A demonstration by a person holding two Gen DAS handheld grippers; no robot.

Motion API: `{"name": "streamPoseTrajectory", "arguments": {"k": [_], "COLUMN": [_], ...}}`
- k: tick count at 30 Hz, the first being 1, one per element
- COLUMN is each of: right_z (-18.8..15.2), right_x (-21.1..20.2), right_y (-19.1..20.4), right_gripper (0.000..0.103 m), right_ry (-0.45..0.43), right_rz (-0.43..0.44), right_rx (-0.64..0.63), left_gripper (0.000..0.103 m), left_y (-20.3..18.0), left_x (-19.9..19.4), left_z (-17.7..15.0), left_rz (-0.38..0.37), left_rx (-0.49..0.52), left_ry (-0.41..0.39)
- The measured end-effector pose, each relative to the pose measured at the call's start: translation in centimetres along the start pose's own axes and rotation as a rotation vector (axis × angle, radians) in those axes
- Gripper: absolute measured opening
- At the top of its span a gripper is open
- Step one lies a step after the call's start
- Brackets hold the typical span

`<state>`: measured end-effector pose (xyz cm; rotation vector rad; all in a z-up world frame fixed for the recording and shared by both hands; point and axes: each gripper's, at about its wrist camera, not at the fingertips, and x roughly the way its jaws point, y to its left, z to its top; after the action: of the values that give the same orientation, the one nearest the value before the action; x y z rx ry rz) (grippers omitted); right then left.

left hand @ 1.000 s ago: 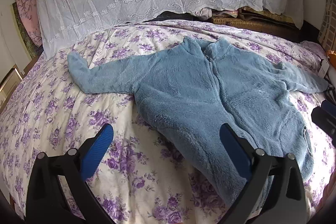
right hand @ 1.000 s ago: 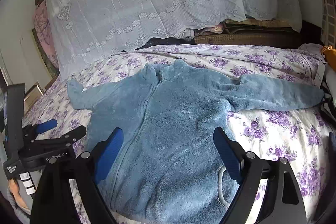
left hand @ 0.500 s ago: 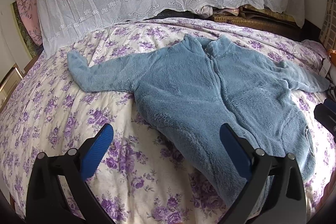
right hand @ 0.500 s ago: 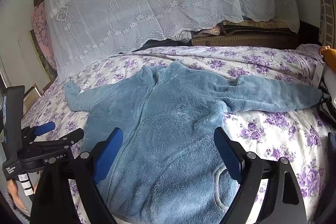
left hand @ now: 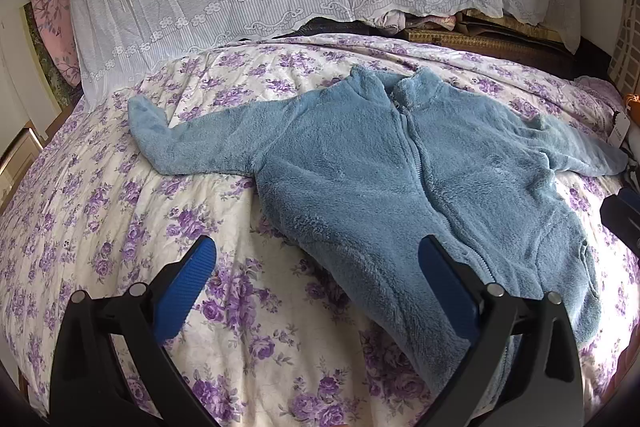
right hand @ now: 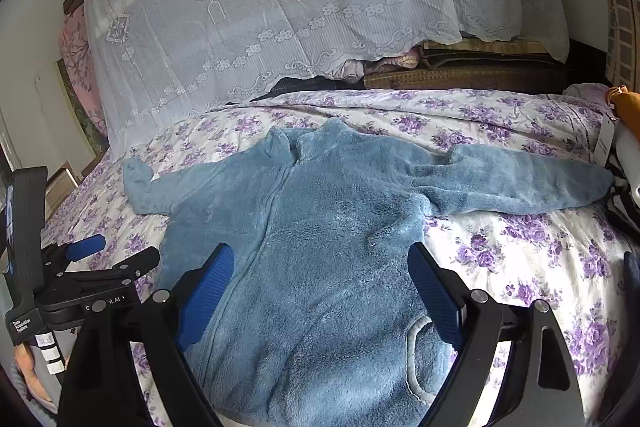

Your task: Fold small clothes

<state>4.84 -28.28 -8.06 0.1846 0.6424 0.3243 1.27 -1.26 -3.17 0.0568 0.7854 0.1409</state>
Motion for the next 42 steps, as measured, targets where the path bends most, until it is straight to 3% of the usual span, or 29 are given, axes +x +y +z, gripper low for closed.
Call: {"name": "streamPoseTrajectory", "arguments": {"k": [26, 33, 38, 42], "right_z": [0.2, -0.6, -2.0, -3.3], "right_x": [-0.5, 0.1, 0.8, 1.3], "right_y": [-0.4, -1.8, -3.1, -5.5], "right_gripper": [0.09, 0.09, 0.092, 0.095], "right_ry": [-0.055, 0.065, 0.018, 0.019], "right_rz": [0.001, -0.058, -0.06, -0.093], "right_rx": [-0.002, 0.055, 0.031, 0.055], "left_gripper": [0.099, 0.099, 0.099, 0.099], "left_y": [0.3, 1.6, 2.1, 3.3], "left_x": [0.5, 4.2, 6.3, 6.2], "left_z": [-0.4, -2.3, -3.7, -4.0], "left_rz": [-0.01, -0.135, -0.222, -0.326], "left_rx": [-0.002, -0.039, -0.103, -0.186], "left_ry": [0.013, 0.148, 0.216, 0.21]}}
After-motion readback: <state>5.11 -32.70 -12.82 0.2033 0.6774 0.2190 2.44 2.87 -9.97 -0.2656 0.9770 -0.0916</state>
